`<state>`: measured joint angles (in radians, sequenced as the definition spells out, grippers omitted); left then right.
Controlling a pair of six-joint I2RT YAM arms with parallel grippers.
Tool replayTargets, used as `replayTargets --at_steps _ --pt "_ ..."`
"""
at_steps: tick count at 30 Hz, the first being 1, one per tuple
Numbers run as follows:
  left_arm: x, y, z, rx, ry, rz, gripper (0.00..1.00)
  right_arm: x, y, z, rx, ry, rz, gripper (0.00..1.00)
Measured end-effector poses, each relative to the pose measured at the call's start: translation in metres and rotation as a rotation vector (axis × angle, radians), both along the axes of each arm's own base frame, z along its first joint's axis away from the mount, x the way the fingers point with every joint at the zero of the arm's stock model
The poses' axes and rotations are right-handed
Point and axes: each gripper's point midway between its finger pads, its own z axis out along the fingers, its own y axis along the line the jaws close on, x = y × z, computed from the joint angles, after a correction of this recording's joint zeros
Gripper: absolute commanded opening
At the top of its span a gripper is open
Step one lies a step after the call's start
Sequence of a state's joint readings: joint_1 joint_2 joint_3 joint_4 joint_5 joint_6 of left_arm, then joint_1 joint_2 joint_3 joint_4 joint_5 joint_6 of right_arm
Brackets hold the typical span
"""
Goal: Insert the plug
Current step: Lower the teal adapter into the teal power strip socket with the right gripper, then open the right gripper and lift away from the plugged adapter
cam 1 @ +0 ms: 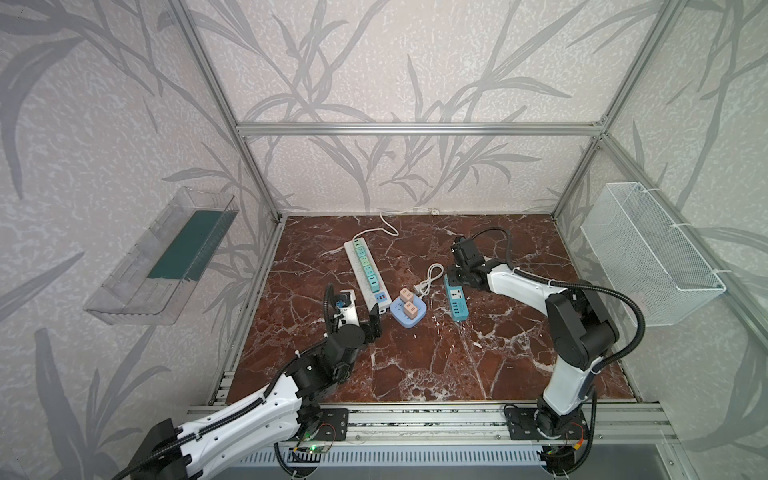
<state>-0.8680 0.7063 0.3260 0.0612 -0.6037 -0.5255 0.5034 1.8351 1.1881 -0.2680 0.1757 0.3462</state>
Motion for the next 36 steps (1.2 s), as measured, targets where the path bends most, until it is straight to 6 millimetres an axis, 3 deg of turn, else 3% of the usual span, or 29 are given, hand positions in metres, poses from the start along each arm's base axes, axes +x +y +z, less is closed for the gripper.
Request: replayTargets --at_steps 3,6,8,11,16,20,24,28,36 --pt "-0.001 0.001 0.005 -0.017 -0.012 -0.001 0.82 -0.003 0.003 0.006 0.022 0.006 0.011 0.37" --pt "-0.003 0.003 0.009 -0.030 -0.021 -0.003 0.82 -0.036 0.004 -0.013 0.017 0.155 0.055 0.48" --pt "-0.004 0.004 0.013 -0.034 -0.025 -0.003 0.83 -0.048 0.003 -0.013 0.007 0.207 0.069 0.54" --pt "-0.006 0.004 0.023 -0.060 -0.039 -0.008 0.83 -0.051 0.004 0.001 -0.005 0.230 0.087 0.57" --pt "-0.009 0.002 0.043 -0.112 -0.072 -0.038 0.83 -0.039 -0.005 0.047 0.026 0.139 0.081 0.57" --pt "-0.010 0.004 0.052 -0.108 -0.082 -0.036 0.83 -0.031 -0.016 0.065 0.047 0.091 0.062 0.57" --pt "-0.010 0.006 0.054 -0.090 -0.084 -0.027 0.83 -0.026 -0.023 0.055 0.052 0.112 0.049 0.55" --pt "-0.009 0.006 0.054 -0.079 -0.079 -0.023 0.83 -0.024 -0.024 0.028 0.046 0.181 0.045 0.54" --pt "-0.009 0.007 0.048 -0.059 -0.059 -0.021 0.83 -0.016 -0.019 0.027 0.074 0.151 0.054 0.53"
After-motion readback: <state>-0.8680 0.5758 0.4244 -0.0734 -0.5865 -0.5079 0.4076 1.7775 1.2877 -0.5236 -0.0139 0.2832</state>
